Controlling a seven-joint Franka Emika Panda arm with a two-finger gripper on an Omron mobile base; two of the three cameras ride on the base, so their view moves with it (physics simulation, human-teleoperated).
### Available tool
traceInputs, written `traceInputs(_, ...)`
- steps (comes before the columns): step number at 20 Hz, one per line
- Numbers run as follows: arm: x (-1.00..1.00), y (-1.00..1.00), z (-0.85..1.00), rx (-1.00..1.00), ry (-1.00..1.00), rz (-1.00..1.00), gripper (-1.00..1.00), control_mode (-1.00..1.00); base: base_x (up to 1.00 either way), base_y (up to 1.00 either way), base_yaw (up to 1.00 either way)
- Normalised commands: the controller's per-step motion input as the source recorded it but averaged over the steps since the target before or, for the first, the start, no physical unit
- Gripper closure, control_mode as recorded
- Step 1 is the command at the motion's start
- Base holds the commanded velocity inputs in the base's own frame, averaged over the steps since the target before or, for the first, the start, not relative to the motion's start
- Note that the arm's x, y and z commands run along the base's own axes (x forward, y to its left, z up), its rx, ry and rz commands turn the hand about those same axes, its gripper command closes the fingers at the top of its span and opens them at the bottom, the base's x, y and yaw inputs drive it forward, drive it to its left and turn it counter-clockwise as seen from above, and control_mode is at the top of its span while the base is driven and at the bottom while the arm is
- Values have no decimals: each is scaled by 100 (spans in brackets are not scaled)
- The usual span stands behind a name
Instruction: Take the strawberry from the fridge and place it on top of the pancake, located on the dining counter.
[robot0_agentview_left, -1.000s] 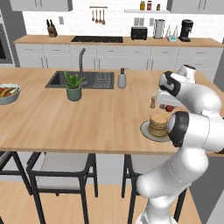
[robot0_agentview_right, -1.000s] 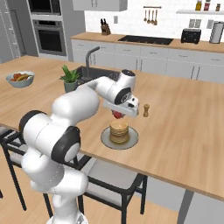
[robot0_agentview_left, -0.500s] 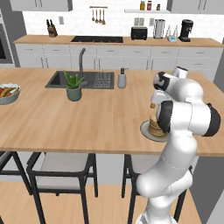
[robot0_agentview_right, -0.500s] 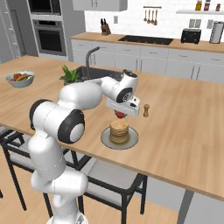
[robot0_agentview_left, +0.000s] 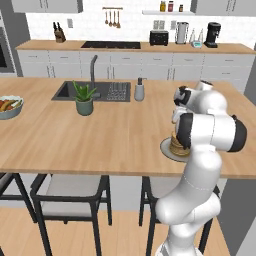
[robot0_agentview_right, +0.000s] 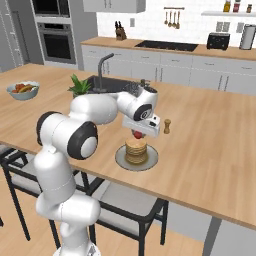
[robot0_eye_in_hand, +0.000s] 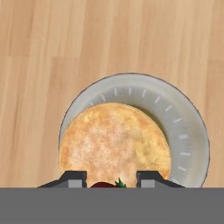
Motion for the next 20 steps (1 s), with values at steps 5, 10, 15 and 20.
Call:
traceInputs(5, 1, 6, -8, -1, 0, 0, 100, -100, 0, 0, 0)
traceInputs(10, 6, 14, -8, -1, 0, 0, 100, -100, 0, 0, 0)
traceInputs(15, 4, 9, -9, 0, 0, 0, 100, -100, 0, 0, 0)
traceInputs(20, 11, -6, -16, 0, 0, 2, 100, -100, 0, 0, 0)
